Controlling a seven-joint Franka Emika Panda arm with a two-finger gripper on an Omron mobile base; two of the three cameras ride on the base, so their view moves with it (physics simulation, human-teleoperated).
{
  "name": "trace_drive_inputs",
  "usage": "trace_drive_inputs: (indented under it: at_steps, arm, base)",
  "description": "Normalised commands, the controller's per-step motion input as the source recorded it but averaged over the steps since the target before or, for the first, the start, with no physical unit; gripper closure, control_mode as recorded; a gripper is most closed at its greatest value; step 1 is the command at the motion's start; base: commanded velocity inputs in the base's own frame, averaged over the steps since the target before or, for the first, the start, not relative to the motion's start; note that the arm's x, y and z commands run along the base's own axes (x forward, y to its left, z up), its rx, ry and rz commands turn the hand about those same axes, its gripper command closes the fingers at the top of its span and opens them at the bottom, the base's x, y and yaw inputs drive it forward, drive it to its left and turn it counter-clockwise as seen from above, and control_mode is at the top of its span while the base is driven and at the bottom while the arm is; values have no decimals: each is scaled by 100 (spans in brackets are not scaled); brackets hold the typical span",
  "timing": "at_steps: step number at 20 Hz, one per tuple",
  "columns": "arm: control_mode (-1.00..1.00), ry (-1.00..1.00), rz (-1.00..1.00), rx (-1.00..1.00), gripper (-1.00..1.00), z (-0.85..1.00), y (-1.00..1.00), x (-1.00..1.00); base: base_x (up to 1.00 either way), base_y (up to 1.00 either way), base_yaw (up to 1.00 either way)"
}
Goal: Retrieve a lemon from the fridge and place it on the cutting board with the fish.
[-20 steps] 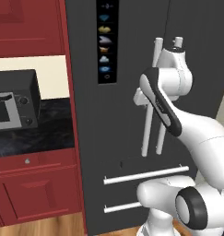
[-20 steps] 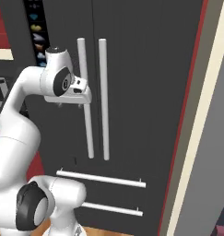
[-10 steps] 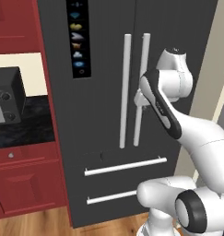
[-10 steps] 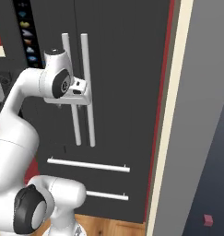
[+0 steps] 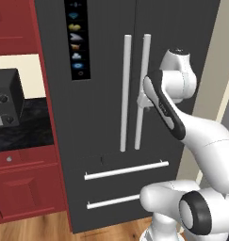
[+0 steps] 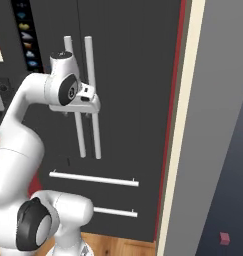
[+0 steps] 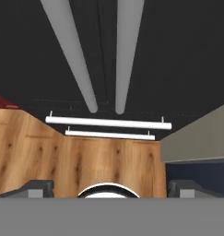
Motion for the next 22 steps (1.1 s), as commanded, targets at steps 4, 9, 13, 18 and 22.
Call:
trace_drive_inputs:
  at_steps: [4,9,13,18,22]
  arm:
    - [-100,-10,0,0,-100,-20,0,90]
    - [-100,-6,0,0,-100,-36,-14,87]
    - [-100,-7,1,0,-100,-6,0,74]
    - [-100,-20,0,0,-100,-1,0,55]
    - [-100,-21,0,0,-100,-1,0,41]
  base:
    - [0,0,0]
    - [0,0,0]
    - [0,0,0]
    - [0,0,0]
    - [0,0,0]
